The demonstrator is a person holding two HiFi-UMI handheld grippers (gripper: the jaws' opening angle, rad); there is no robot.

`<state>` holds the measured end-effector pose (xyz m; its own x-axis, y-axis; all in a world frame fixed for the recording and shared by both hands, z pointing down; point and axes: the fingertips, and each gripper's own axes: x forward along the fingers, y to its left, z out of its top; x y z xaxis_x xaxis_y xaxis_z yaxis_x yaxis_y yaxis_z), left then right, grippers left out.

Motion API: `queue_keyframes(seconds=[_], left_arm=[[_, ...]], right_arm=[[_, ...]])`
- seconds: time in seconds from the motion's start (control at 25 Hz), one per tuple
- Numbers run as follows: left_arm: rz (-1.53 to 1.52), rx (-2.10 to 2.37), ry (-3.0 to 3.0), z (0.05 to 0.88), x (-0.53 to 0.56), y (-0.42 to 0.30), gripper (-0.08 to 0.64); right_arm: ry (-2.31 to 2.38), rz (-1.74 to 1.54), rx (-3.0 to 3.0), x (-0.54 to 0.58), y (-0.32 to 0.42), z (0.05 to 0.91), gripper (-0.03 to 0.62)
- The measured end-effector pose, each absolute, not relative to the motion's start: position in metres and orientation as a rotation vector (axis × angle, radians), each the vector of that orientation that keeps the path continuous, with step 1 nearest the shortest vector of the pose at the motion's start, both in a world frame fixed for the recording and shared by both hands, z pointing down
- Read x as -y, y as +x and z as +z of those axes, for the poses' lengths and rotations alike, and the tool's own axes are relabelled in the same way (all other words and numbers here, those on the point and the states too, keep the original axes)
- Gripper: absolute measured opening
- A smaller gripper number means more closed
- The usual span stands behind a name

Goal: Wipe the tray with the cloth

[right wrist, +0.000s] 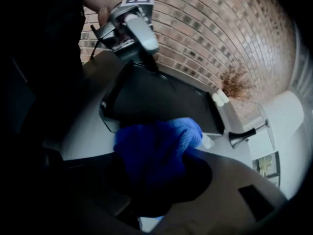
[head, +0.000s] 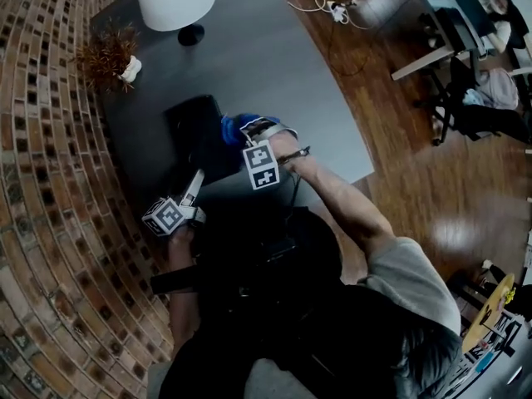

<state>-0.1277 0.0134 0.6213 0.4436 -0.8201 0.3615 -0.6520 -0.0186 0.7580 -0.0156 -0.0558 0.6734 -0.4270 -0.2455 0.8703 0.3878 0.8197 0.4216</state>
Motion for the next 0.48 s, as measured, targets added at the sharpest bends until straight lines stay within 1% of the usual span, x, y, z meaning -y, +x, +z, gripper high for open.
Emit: queue_keyframes(seconds=[0.12,0.28,0.36,0.48], left_arm=[[-0.221,1.277,1.734,0.621,-0.013,-0.124,0.337],[-0.228,1.277,1.742,0.620,-0.011,-0.126,0.337],[-0.223,1.270,1.740,0.622,-0.013,-0.127,0.337],[-0.245,1.266,1.740,0.622,-0.011,-0.128,0.337]], right_arm=[[-0.208,-0.726,1.852,0.020,-0.004,0.679,0.124],[-0.570,-0.711,1.822,-0.049,0.039,0.679,0.124],[-0.462,-0.606,1.836,-0.030,0.049,0.685,0.126],[-0.018,-0.481,1.821,0.060,0.044,0.690,0.126]])
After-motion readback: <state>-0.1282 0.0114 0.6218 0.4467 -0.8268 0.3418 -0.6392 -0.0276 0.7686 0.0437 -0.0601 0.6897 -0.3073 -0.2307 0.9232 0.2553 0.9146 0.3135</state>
